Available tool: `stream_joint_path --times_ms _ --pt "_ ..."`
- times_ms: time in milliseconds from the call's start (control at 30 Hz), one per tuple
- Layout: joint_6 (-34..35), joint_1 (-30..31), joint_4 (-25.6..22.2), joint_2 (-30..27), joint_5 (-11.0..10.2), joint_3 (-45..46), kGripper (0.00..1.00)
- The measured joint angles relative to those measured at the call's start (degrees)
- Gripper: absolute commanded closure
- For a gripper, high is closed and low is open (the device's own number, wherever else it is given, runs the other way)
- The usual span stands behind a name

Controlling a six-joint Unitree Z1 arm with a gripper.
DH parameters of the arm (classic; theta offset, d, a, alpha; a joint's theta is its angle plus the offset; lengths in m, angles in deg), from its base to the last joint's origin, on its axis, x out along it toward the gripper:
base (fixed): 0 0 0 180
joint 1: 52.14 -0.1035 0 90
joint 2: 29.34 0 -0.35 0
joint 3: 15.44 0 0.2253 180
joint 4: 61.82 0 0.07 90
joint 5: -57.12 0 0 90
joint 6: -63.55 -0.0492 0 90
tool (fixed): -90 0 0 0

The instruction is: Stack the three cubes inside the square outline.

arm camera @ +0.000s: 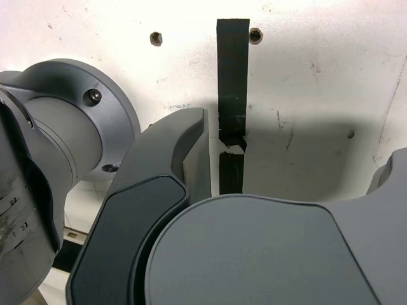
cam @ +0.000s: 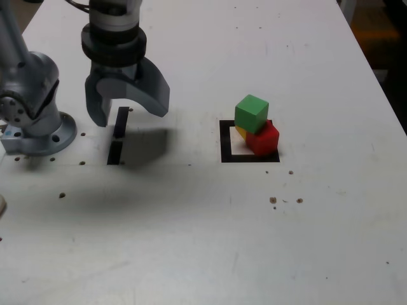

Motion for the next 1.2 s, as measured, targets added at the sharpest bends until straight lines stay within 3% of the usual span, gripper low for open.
stream_joint_path --times_ms 700,967,1200 --pt "-0.04 0.00 -0.01 0.00 0.45 -0.01 0.00" --pt "-1.42 3.39 -4.51 3.48 -5.03 -12.10 0.00" --pt "-5.43 8.32 -10.34 14.55 -5.88 -24.99 0.00"
